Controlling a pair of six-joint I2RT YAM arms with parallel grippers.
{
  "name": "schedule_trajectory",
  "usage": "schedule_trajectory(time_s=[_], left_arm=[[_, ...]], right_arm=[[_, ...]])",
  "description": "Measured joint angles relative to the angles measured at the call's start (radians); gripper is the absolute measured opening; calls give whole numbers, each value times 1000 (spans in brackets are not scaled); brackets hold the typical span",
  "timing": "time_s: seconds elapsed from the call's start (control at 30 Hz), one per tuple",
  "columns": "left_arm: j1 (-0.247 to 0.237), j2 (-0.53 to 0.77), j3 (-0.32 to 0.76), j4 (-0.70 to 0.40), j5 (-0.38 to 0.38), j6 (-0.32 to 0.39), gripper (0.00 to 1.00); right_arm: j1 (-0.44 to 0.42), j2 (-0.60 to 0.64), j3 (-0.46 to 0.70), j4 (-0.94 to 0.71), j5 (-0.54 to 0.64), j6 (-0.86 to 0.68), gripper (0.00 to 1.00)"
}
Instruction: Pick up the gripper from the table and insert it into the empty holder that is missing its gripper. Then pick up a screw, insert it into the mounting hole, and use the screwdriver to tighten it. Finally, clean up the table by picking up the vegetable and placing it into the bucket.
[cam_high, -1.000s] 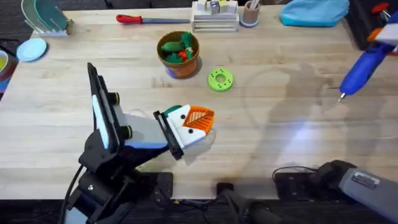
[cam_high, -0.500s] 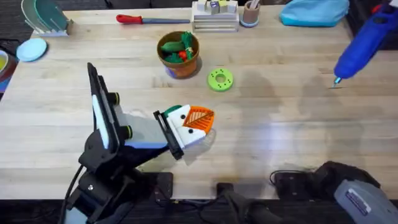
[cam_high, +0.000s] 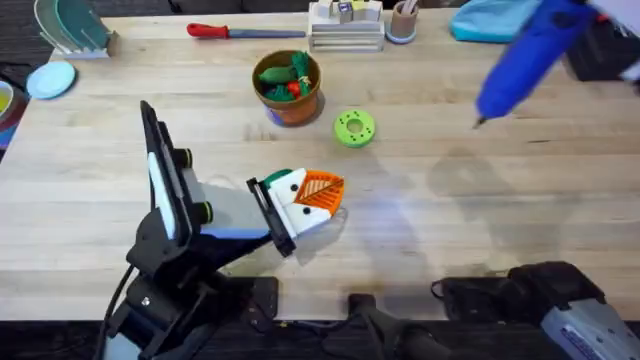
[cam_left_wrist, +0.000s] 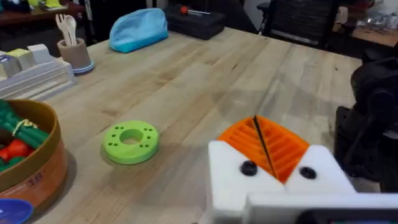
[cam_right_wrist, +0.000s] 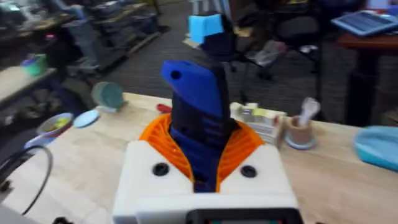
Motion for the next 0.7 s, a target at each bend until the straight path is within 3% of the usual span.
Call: schedule_trajectory(time_s=[0.23,0.47,0.7], left_arm=[[0,0,0,0,0,0,17],[0,0,0,0,0,0,17],[0,0,0,0,-1,0,17]], right_arm=[[216,10,-105,302,28,36,130],[428,25,-154,460,54,54,130],[637,195,-159,590,54,53,130]])
